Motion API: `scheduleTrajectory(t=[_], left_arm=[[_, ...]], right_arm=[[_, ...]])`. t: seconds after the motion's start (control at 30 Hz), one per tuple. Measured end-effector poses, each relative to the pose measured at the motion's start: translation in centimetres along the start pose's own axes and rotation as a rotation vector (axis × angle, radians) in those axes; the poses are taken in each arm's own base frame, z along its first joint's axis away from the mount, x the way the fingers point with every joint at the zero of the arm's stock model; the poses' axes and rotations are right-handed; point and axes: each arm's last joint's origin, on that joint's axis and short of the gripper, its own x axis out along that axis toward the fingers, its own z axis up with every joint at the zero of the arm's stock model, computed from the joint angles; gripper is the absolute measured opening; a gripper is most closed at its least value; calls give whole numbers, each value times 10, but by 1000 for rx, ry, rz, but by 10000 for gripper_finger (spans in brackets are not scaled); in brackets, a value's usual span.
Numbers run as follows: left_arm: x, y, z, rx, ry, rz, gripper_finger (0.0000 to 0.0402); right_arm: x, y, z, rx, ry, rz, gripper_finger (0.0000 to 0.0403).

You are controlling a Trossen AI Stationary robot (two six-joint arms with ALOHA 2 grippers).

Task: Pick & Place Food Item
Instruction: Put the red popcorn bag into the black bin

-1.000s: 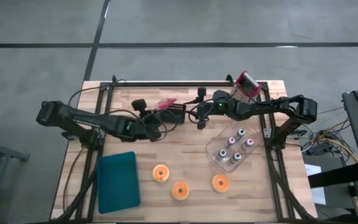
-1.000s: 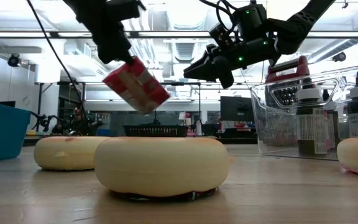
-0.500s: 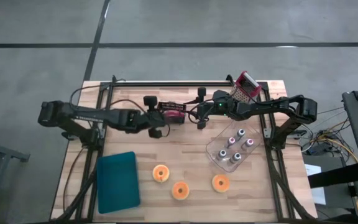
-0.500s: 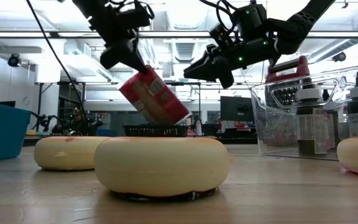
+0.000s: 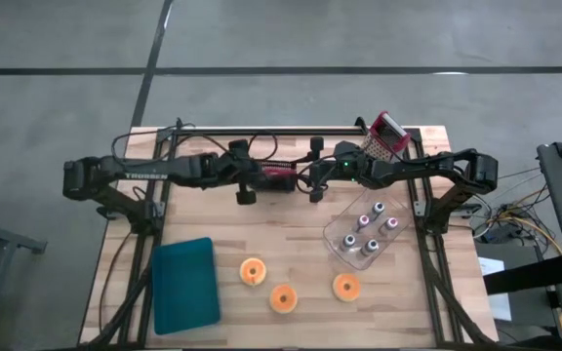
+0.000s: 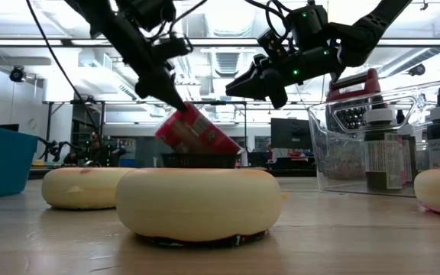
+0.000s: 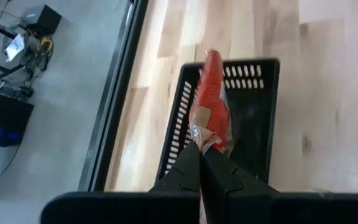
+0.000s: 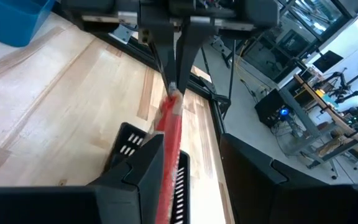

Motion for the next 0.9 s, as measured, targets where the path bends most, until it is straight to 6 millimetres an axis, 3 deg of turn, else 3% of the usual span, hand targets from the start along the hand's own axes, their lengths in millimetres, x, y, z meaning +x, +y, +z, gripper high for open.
scheduleTrajectory(t=[0.3,0.9], left_arm=[[7,-3,-14,-3,40,4,6],[6,-2,-12,-6,17,4,22]], right_arm=[[0,0,0,1,0,0,157],[0,0,0,1,0,0,155]])
